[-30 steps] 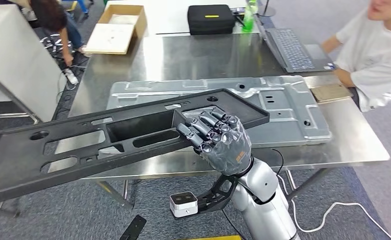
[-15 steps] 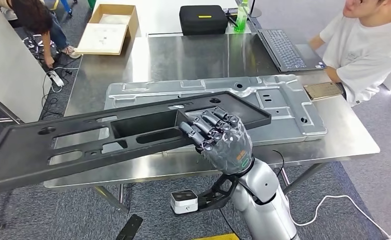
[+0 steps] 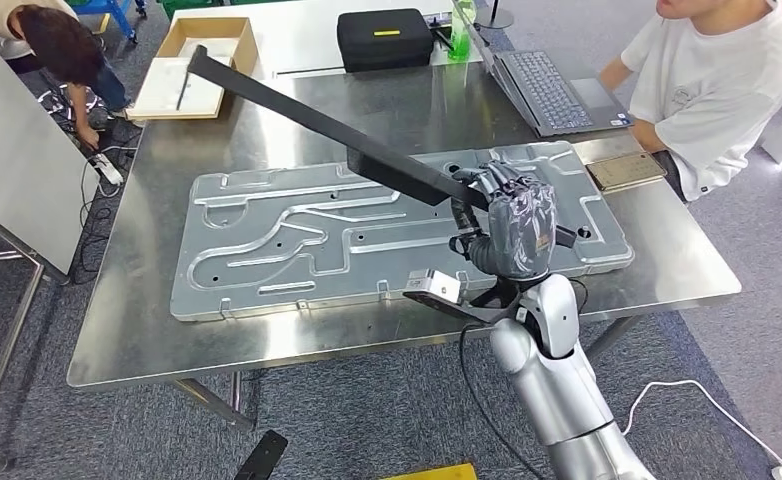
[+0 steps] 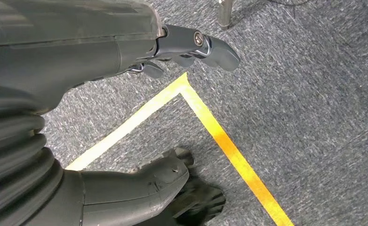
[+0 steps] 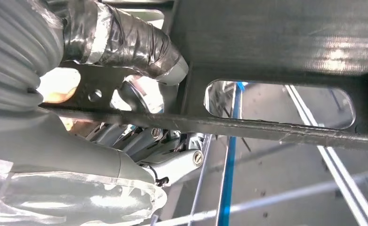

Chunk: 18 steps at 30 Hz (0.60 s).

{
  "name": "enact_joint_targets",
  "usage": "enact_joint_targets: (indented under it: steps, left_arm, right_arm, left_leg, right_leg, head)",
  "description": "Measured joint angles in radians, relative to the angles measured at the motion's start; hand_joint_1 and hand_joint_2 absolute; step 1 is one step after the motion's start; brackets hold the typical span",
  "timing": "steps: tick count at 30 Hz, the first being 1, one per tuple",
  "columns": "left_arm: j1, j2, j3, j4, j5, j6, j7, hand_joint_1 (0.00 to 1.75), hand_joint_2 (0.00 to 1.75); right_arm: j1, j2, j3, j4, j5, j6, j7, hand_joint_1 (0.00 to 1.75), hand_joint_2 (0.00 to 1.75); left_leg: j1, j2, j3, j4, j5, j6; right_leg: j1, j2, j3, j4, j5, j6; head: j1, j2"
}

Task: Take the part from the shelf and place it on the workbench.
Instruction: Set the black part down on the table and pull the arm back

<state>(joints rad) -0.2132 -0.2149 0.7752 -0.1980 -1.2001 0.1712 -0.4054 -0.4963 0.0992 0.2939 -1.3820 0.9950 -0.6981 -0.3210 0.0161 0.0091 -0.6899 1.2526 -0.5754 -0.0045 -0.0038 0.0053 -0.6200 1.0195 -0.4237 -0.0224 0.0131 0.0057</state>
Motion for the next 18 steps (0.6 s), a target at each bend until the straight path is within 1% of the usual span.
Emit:
enact_joint_targets:
  steps: [1, 2, 3, 4, 5, 6, 7, 8, 10, 11, 12, 13, 14, 15, 16, 17, 18]
  left_arm:
    - [0.002, 0.001, 0.0, 0.0, 0.001, 0.0, 0.0, 0.0, 1.75]
    - [0.003, 0.001, 0.0, 0.0, 0.003, 0.0, 0.001, 0.0, 1.75]
    - [0.004, 0.001, 0.0, 0.0, 0.005, -0.001, 0.001, 0.0, 1.75]
    - [0.004, 0.001, 0.0, 0.0, 0.007, -0.002, 0.001, 0.0, 1.75]
    - [0.002, 0.002, 0.0, 0.0, 0.008, -0.002, 0.001, 0.0, 1.75]
    - [0.001, 0.002, 0.0, 0.0, 0.009, -0.004, 0.001, 0.0, 1.75]
    - [0.0, 0.002, 0.0, 0.0, 0.01, -0.005, 0.001, 0.0, 1.75]
    - [0.001, 0.002, 0.0, 0.0, 0.01, -0.007, 0.0, 0.0, 1.75]
    - [0.004, 0.002, 0.0, 0.0, 0.008, -0.013, -0.001, 0.0, 1.75]
    - [0.003, 0.002, 0.0, 0.0, 0.007, -0.016, -0.001, 0.0, 1.75]
    - [0.001, 0.001, 0.0, 0.0, 0.005, -0.019, -0.002, 0.0, 1.75]
    - [-0.001, 0.0, 0.0, 0.0, 0.002, -0.021, -0.002, 0.0, 1.75]
    - [-0.002, 0.0, 0.0, 0.0, 0.0, -0.023, -0.002, 0.0, 1.75]
    - [-0.002, -0.001, 0.0, 0.0, -0.002, -0.025, -0.002, 0.0, 1.75]
    - [-0.002, -0.001, 0.0, 0.0, -0.004, -0.026, -0.002, 0.0, 1.75]
    - [-0.001, -0.001, 0.0, 0.0, -0.004, -0.027, -0.002, 0.0, 1.75]
    - [-0.001, -0.001, -0.001, 0.0, -0.004, -0.027, -0.002, 0.0, 1.75]
  right_arm:
    - [-0.006, -0.01, -0.001, 0.021, -0.007, 0.002, 0.004, 1.75, 1.75]
    - [-0.01, -0.018, -0.001, 0.038, -0.019, 0.007, 0.011, 1.75, 1.75]
    - [-0.016, -0.026, -0.001, 0.053, -0.036, 0.017, 0.02, 1.75, 1.75]
    - [-0.026, -0.033, -0.001, 0.071, -0.063, 0.032, 0.03, 1.75, 1.75]
    - [-0.04, -0.043, -0.002, 0.092, -0.099, 0.049, 0.038, 1.75, 1.75]
    - [-0.057, -0.055, -0.003, 0.114, -0.137, 0.066, 0.043, 1.75, 1.75]
    - [-0.073, -0.068, -0.006, 0.136, -0.169, 0.078, 0.046, 1.75, 1.75]
    - [-0.088, -0.081, -0.01, 0.158, -0.186, 0.083, 0.046, 1.75, 1.75]
    - [-0.114, -0.113, -0.017, 0.203, -0.164, 0.071, 0.046, 1.75, 1.75]
    - [-0.125, -0.132, -0.019, 0.224, -0.132, 0.059, 0.046, 1.75, 1.75]
    - [-0.136, -0.151, -0.02, 0.242, -0.094, 0.045, 0.046, 1.75, 1.75]
    - [-0.144, -0.169, -0.021, 0.258, -0.057, 0.032, 0.046, 1.75, 1.75]
    - [-0.15, -0.185, -0.021, 0.272, -0.027, 0.023, 0.046, 1.75, 1.75]
    - [-0.154, -0.198, -0.021, 0.285, -0.007, 0.017, 0.047, 1.75, 1.75]
    - [-0.155, -0.209, -0.021, 0.297, 0.005, 0.014, 0.048, 1.75, 1.75]
    - [-0.156, -0.219, -0.021, 0.307, 0.01, 0.013, 0.048, 1.75, 1.75]
    - [-0.158, -0.226, -0.021, 0.315, 0.013, 0.013, 0.049, 1.75, 1.75]
  left_leg:
    - [0.0, 0.0, -0.016, 0.028, 0.0, 0.0]
    - [0.0, 0.0, -0.015, 0.023, 0.018, 0.0]
    - [0.0, 0.0, 0.002, -0.02, 0.051, 0.002]
    - [0.0, -0.001, 0.028, -0.081, 0.085, 0.005]
    - [-0.002, -0.003, 0.055, -0.139, 0.107, 0.008]
    - [-0.003, -0.005, 0.072, -0.18, 0.121, 0.011]
    - [-0.005, -0.007, 0.08, -0.201, 0.123, 0.015]
    - [-0.008, -0.008, 0.081, -0.205, 0.121, 0.019]
    - [-0.008, -0.008, 0.081, -0.212, 0.128, 0.03]
    - [-0.007, -0.007, 0.083, -0.217, 0.132, 0.037]
    - [-0.005, -0.006, 0.085, -0.222, 0.136, 0.043]
    - [-0.004, -0.005, 0.086, -0.225, 0.137, 0.047]
    - [-0.005, -0.005, 0.085, -0.225, 0.138, 0.048]
    - [-0.005, -0.005, 0.085, -0.225, 0.138, 0.049]
    - [-0.005, -0.005, 0.085, -0.225, 0.138, 0.049]
    - [-0.005, -0.005, 0.085, -0.225, 0.137, 0.048]
    - [-0.005, -0.005, 0.086, -0.224, 0.136, 0.047]
  right_leg:
    - [0.001, 0.002, 0.0, 0.003, -0.002, -0.001]
    - [0.002, 0.003, 0.0, 0.006, -0.003, -0.001]
    - [0.002, 0.005, 0.0, 0.009, -0.006, 0.0]
    - [0.001, 0.007, -0.001, 0.014, -0.008, 0.002]
    - [0.003, 0.009, -0.004, 0.019, -0.011, 0.006]
    - [0.004, 0.01, -0.007, 0.023, -0.012, 0.01]
    - [0.004, 0.01, -0.011, 0.026, -0.012, 0.015]
    - [0.004, 0.011, -0.014, 0.027, -0.01, 0.02]
    - [0.001, 0.01, -0.016, 0.029, -0.011, 0.03]
    - [0.0, 0.009, -0.021, 0.041, -0.02, 0.036]
    - [-0.002, 0.007, -0.035, 0.072, -0.04, 0.041]
    - [-0.005, 0.006, -0.059, 0.124, -0.068, 0.047]
    - [-0.007, 0.005, -0.091, 0.188, -0.098, 0.052]
    - [-0.009, 0.004, -0.122, 0.249, -0.119, 0.056]
    - [-0.011, 0.003, -0.142, 0.286, -0.125, 0.059]
    - [-0.013, 0.002, -0.145, 0.287, -0.112, 0.06]
    - [-0.016, 0.0, -0.128, 0.248, -0.083, 0.061]
  head:
    - [0.0, 0.0]
    - [0.0, 0.0]
    - [0.0, 0.0]
    - [0.0, 0.0]
    - [0.0, 0.0]
    - [0.0, 0.0]
    - [0.0, 0.0]
    - [0.0, 0.0]
    - [0.0, 0.0]
    - [0.0, 0.0]
    - [0.0, 0.0]
    - [0.0, 0.0]
    - [0.0, 0.0]
    - [0.0, 0.0]
    - [0.0, 0.0]
    - [0.0, 0.0]
    - [0.0, 0.0]
